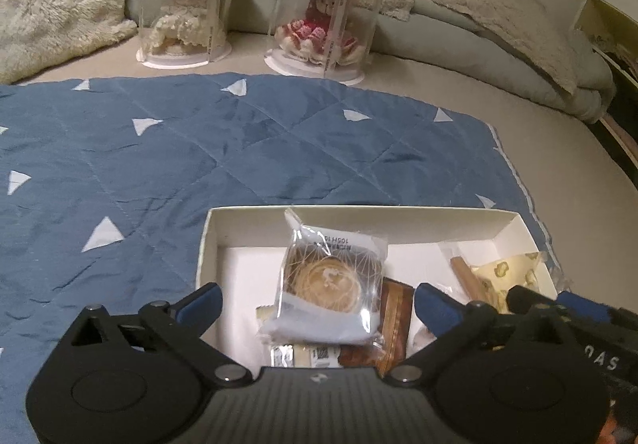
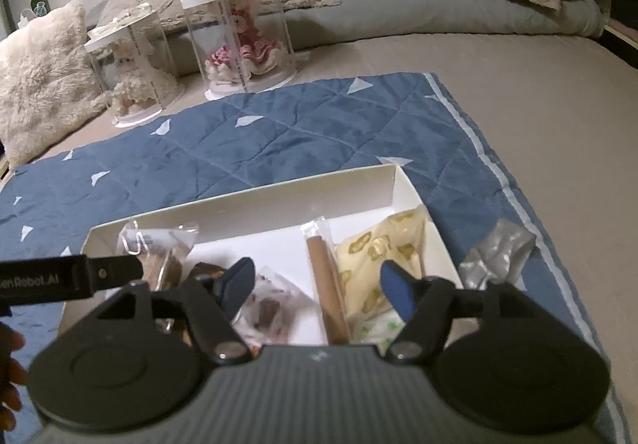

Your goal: Organize snacks

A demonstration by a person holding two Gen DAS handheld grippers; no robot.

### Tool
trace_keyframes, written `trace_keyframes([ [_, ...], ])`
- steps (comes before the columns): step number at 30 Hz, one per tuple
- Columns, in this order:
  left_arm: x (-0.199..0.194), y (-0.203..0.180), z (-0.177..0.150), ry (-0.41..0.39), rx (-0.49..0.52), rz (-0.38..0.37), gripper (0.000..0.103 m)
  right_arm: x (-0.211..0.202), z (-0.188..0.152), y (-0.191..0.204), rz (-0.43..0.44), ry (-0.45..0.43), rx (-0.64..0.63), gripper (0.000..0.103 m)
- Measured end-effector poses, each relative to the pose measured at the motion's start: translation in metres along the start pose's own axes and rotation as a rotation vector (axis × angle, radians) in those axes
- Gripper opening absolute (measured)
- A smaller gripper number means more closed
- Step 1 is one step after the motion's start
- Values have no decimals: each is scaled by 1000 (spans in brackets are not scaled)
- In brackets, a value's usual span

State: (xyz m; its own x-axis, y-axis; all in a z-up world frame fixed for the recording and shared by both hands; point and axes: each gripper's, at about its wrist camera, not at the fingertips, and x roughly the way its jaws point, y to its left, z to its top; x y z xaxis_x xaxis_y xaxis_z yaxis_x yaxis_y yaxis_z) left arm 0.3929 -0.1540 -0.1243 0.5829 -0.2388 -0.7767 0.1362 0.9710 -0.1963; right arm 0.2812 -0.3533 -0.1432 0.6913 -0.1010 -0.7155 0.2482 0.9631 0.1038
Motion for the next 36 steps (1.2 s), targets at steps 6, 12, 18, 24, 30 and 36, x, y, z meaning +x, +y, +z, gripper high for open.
trace_keyframes([
  [6, -34, 7, -5, -17, -7, 8, 103, -32, -1, 2, -9, -54, 0, 100],
  [12, -75, 9, -15, -47, 10, 15, 103, -69, -4, 10, -17, -75, -17, 103],
  [18, -126, 8, -28, -85, 31, 57, 103, -110, -14, 17, -20, -101, -39, 103],
  [24, -184, 5, -43, -160, 67, 110, 103, -155, -26, 24, -27, -135, -97, 103],
  [30, -235, 6, -70, -208, 86, 111, 103, -201, -44, 31, -14, -143, -120, 103],
  [36, -279, 12, -106, -256, 82, 116, 103, -254, -74, 35, 10, -218, -115, 103],
])
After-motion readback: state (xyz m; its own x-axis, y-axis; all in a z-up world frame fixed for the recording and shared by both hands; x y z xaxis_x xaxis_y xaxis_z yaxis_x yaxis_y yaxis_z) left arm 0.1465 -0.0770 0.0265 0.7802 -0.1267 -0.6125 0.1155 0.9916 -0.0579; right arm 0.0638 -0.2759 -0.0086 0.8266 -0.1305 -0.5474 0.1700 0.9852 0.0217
